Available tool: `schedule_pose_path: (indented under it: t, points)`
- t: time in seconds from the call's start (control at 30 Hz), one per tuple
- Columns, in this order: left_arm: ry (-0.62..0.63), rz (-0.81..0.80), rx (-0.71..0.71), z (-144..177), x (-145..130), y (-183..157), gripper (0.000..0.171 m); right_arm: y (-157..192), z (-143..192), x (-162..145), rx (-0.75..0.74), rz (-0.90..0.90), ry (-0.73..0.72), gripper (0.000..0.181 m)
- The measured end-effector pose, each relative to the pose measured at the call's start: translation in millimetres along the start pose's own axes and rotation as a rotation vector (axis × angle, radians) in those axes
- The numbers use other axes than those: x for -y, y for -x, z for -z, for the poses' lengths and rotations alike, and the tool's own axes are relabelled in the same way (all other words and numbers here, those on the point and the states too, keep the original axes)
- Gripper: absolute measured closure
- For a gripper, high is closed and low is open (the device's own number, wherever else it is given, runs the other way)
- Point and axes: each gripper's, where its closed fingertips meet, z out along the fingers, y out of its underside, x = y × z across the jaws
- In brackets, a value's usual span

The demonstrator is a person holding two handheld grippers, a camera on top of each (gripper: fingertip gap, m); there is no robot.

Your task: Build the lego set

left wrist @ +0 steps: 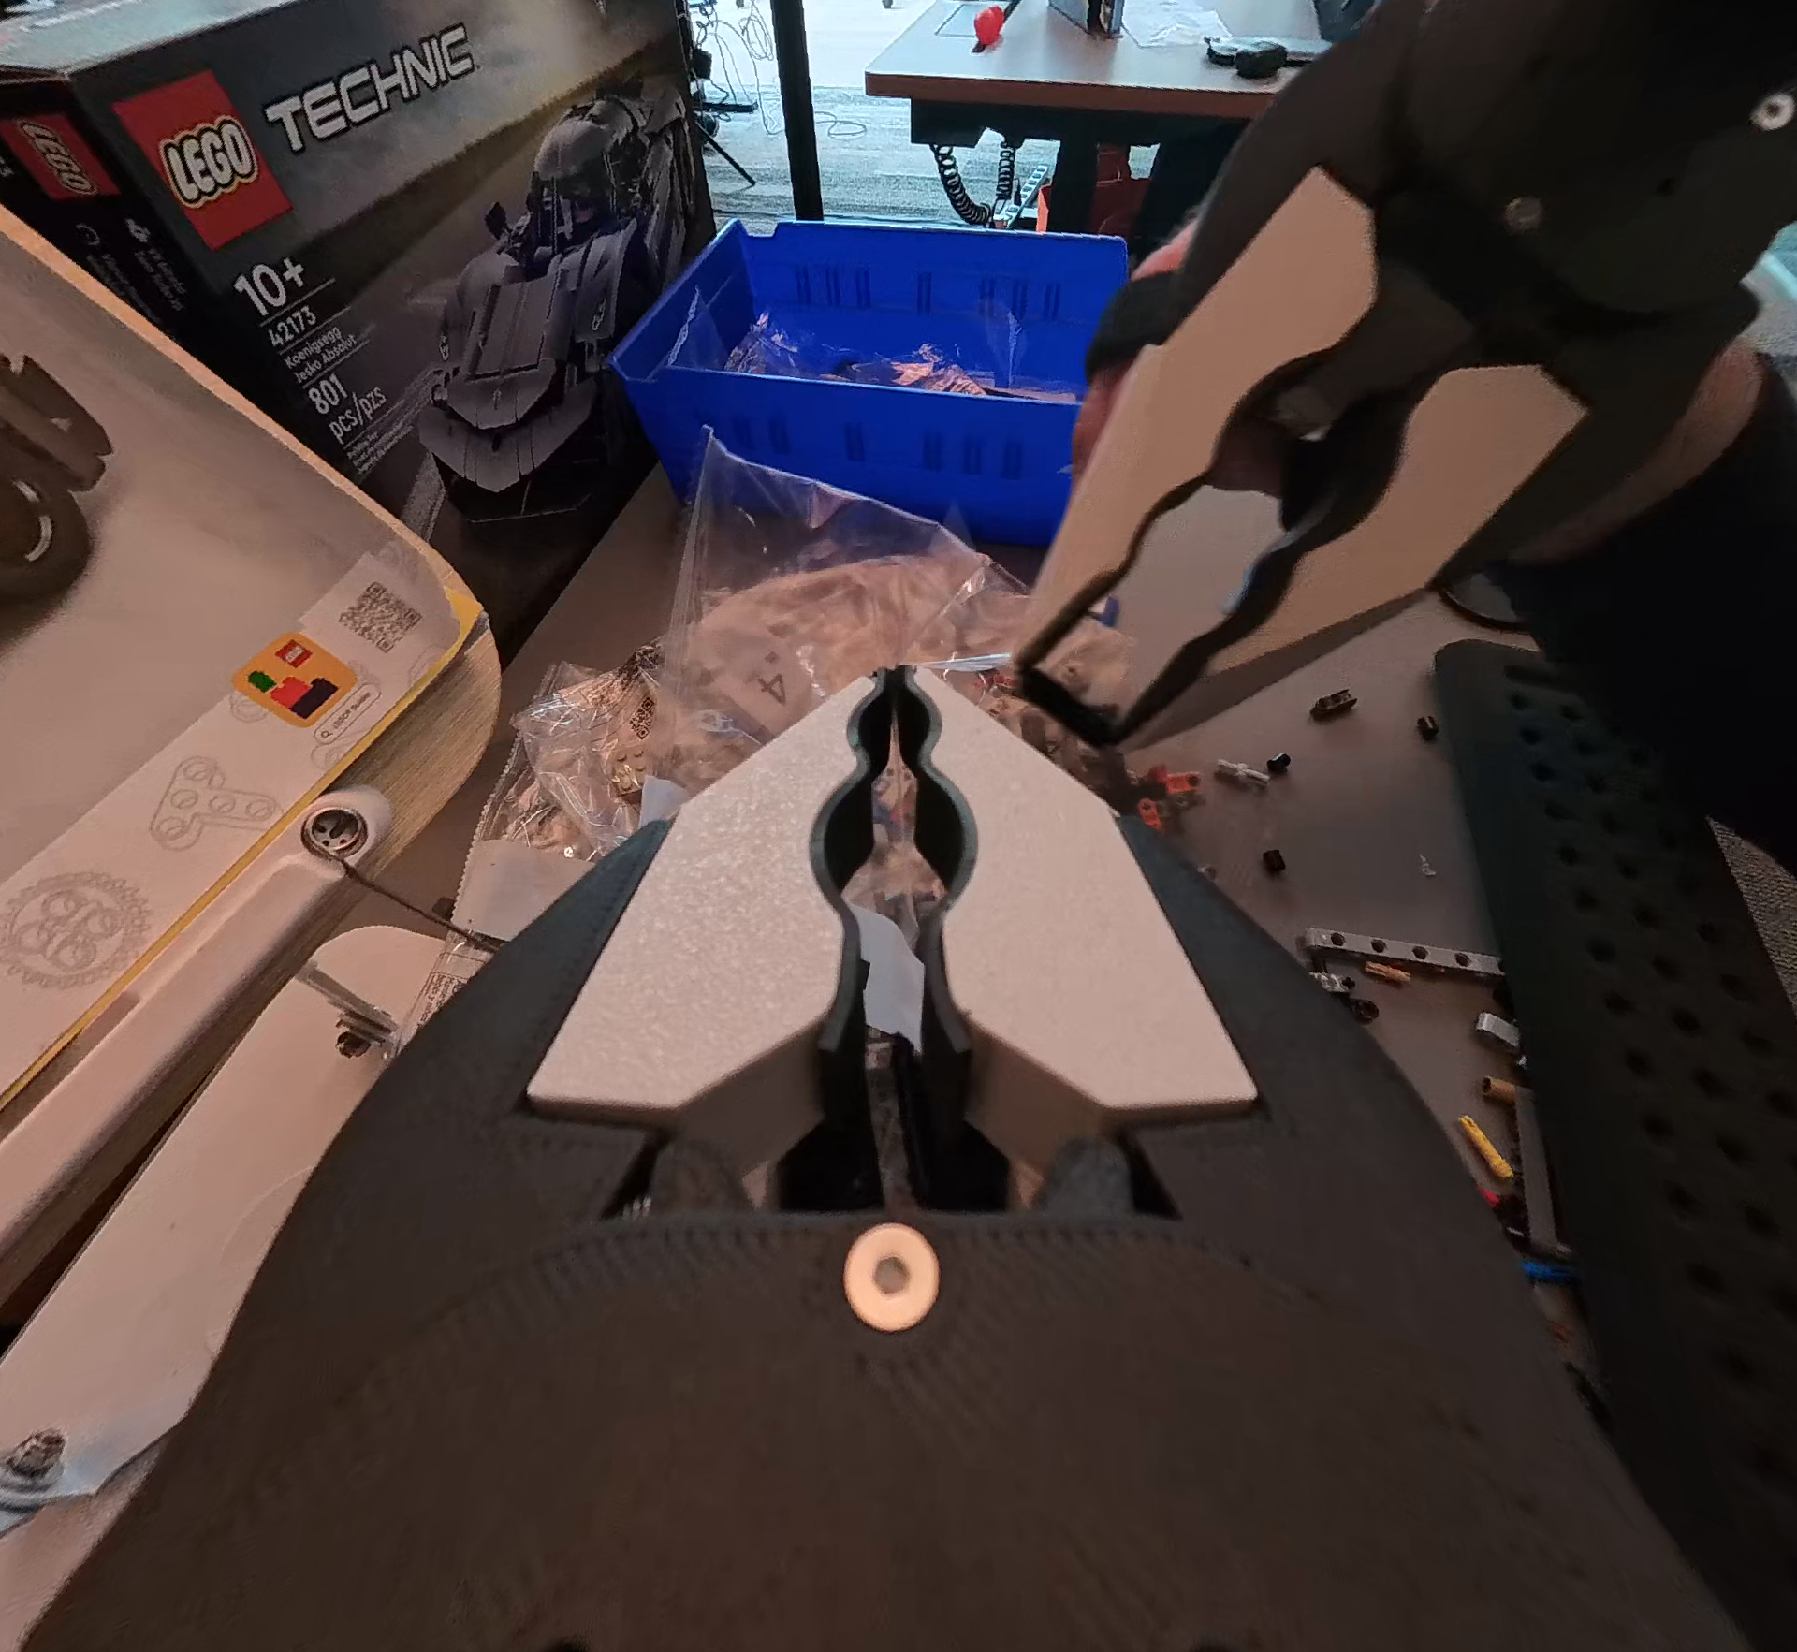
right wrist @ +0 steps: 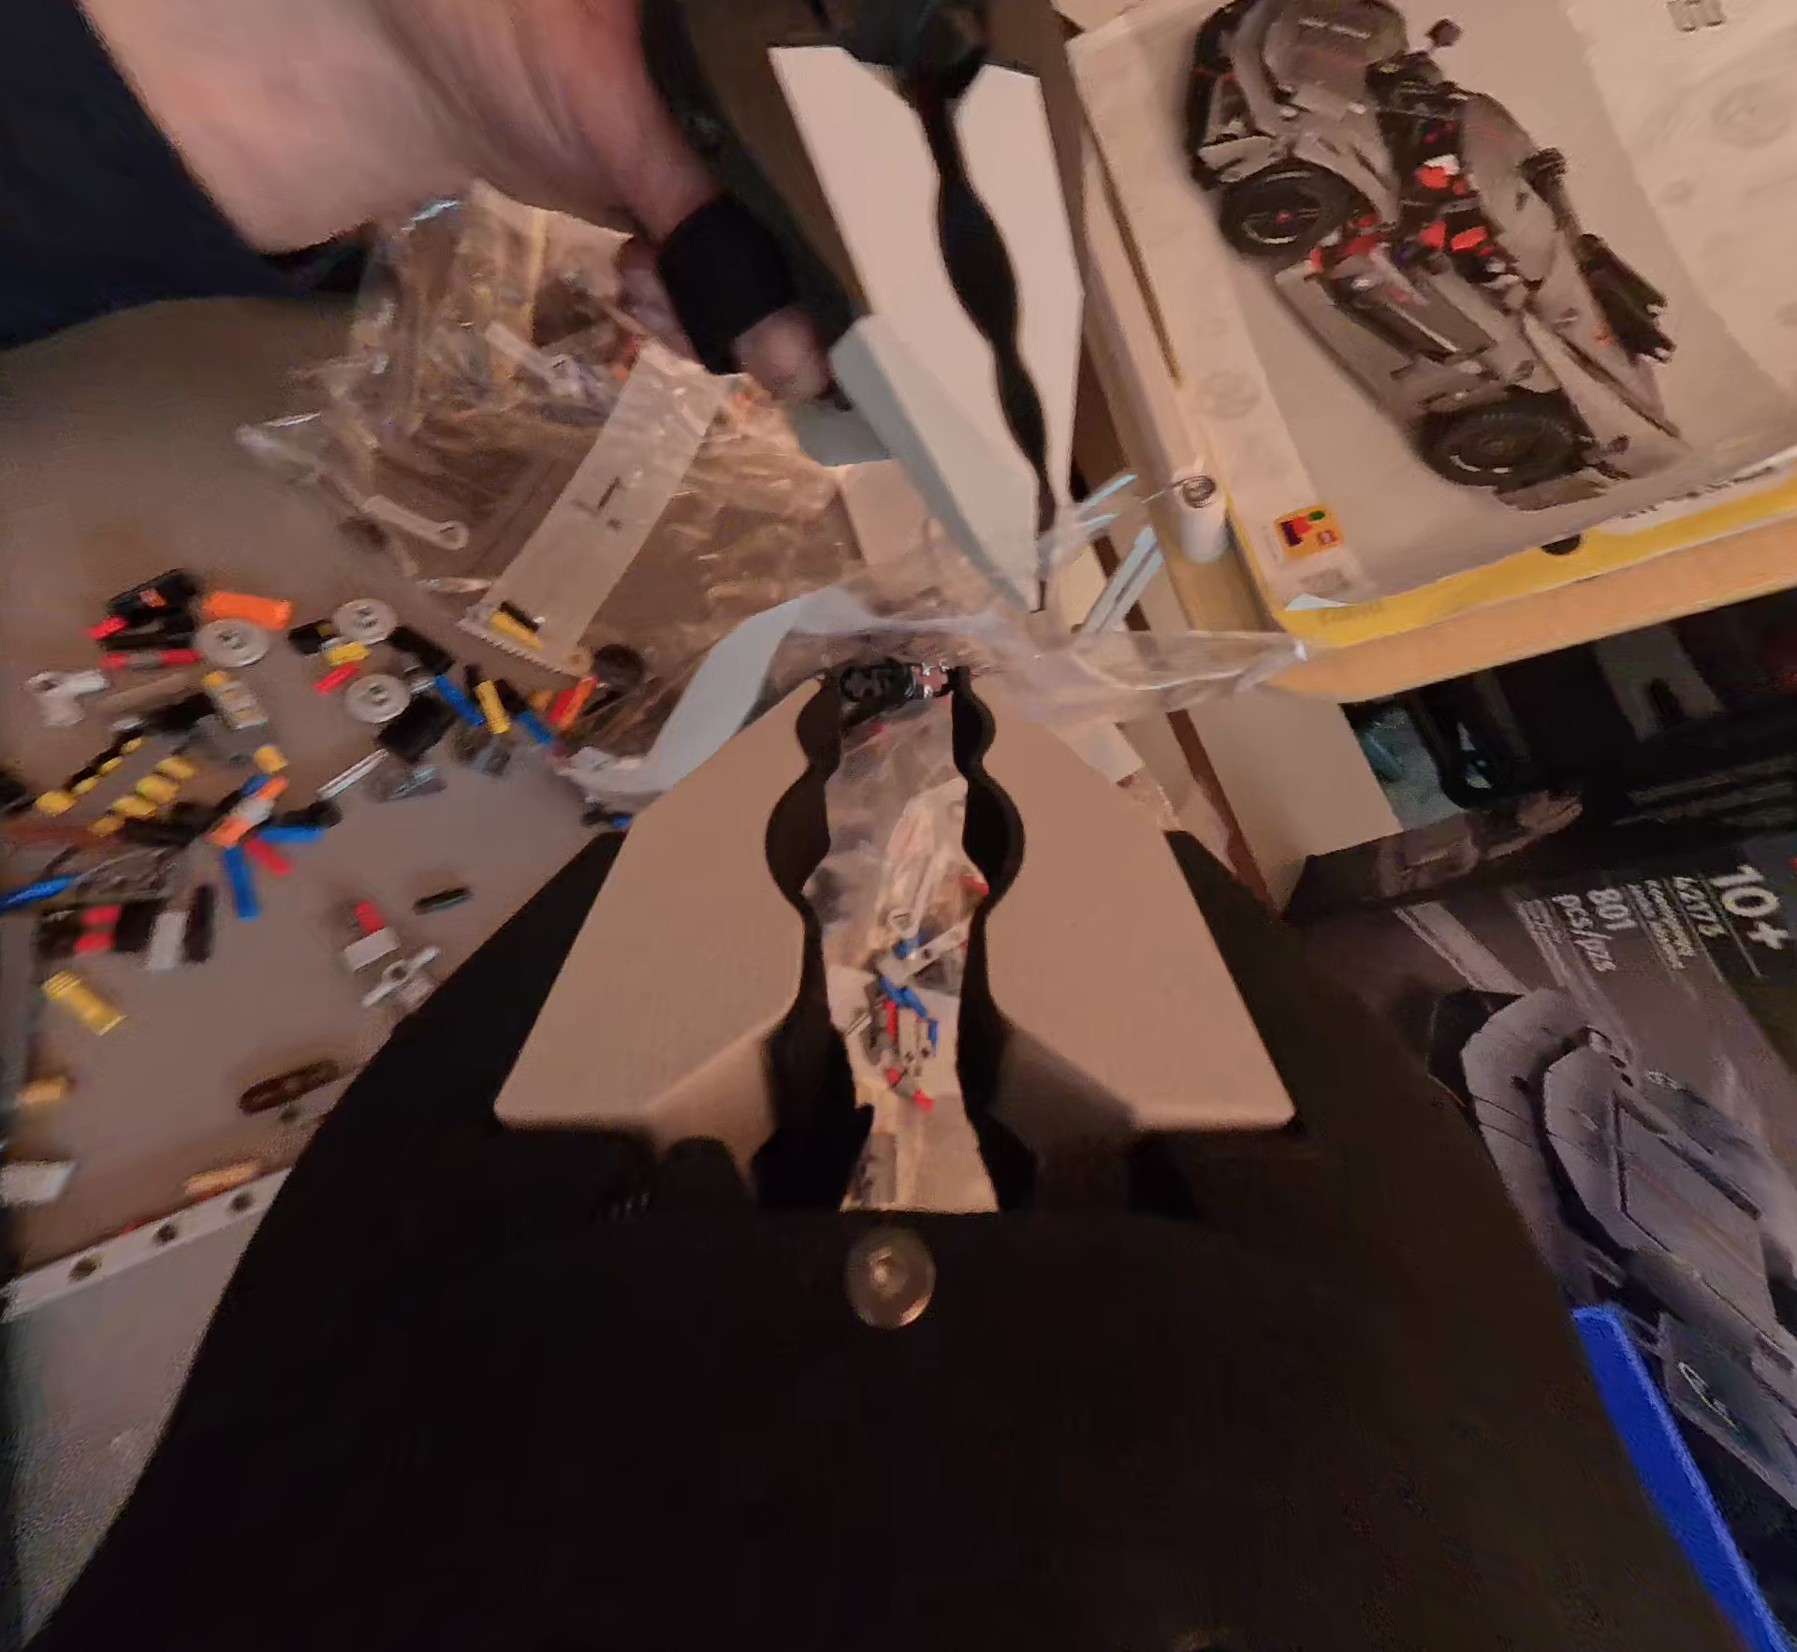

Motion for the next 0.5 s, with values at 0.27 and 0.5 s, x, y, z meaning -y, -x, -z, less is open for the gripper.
schedule_pose_path:
  t: [0.27,0.5]
  points:
    - [0.002,0.0,-0.003,-0.4,0.0,-0.2,0.171,-19.5,-20.2,-12.0,-0.143,0.019,0.064,0.16]
    - [0.002,0.001,-0.003,0.2,-0.4,0.3,0.171,-18.9,-6.7,-17.8,-0.2,0.014,0.073,0.152]
